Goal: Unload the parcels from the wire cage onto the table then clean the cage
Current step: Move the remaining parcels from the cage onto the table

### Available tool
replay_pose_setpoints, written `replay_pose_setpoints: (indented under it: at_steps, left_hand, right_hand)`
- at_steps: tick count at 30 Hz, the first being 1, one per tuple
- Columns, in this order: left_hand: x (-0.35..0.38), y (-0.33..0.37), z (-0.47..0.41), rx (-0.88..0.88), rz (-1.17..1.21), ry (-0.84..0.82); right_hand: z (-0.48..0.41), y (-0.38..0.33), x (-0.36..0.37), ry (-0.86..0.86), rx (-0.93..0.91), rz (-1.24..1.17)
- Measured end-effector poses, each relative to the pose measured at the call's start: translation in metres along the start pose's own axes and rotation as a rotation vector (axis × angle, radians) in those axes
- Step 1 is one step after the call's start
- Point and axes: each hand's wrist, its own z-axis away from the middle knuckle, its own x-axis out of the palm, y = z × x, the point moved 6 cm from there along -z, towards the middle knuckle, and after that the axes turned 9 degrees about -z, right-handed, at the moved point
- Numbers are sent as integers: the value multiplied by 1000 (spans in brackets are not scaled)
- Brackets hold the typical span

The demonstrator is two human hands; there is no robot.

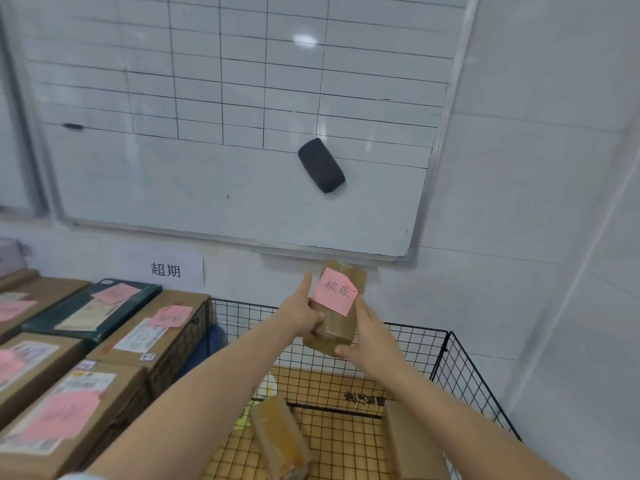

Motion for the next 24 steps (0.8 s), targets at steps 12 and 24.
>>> replay_pose_setpoints:
  at_steps: [12,24]
  left_hand:
    - [-21,-14,15,-79,-15,208]
    - [-52,-10,32,-128,29,268]
  right_hand:
    - [4,-3,1,-41,-20,160]
    - [11,-11,-11,-30,-15,350]
